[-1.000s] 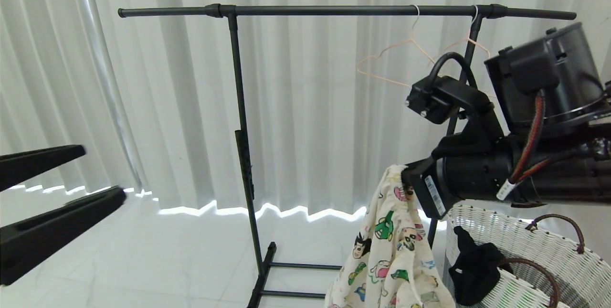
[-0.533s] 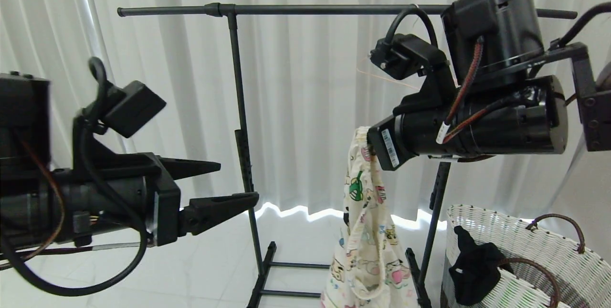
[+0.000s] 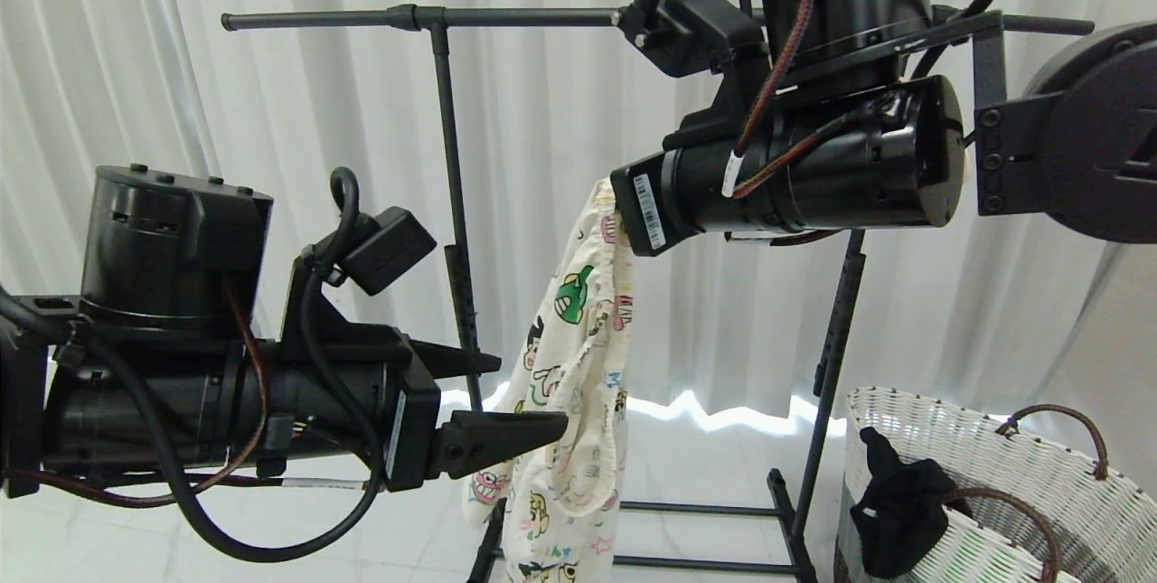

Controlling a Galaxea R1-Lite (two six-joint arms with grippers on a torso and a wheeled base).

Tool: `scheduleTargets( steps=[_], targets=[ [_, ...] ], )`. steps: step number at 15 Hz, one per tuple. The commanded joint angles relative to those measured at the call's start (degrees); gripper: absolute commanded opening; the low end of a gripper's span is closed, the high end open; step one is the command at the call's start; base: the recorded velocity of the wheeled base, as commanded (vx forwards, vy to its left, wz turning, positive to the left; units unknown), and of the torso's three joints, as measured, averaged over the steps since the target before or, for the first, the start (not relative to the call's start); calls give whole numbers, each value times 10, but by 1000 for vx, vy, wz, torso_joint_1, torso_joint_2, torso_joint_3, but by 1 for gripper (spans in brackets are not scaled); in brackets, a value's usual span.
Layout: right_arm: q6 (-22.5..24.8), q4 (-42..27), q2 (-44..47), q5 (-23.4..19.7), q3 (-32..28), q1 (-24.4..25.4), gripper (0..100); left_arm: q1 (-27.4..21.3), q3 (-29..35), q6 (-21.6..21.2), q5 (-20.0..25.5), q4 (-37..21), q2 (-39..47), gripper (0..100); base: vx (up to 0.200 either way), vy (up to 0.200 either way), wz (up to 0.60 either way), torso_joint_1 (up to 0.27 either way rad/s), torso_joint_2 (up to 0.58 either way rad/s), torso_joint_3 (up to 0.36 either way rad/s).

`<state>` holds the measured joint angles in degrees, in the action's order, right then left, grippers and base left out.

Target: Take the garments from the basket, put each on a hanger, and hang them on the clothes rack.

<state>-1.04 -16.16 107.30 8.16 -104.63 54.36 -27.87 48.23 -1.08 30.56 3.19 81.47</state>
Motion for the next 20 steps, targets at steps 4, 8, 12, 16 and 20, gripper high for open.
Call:
scheduleTargets(
  steps=[4, 8, 12, 16, 20],
  targets=[
    [0, 0, 9, 1, -11, 23, 0, 23, 4, 1, -23, 23, 69, 100, 0, 0, 0, 0, 0, 0],
    [0, 0, 7, 2, -12, 25, 0, 22, -28, -2, -56, 24, 79, 100, 0, 0, 0, 0, 0, 0],
    [0, 0, 9, 7, -10, 25, 0, -8, -79, -4, -45, 25, 16, 100, 0, 0, 0, 0, 0, 0],
    [1, 0, 10, 7, -12, 34, 0, -15, -59, 2, -38, 50, 30, 100, 0, 0, 0, 0, 0, 0],
    [2, 0, 5, 9, -13, 39, 0, -15, -60, 5, -108, 80, 80, 100, 0, 0, 0, 0, 0, 0]
  ],
)
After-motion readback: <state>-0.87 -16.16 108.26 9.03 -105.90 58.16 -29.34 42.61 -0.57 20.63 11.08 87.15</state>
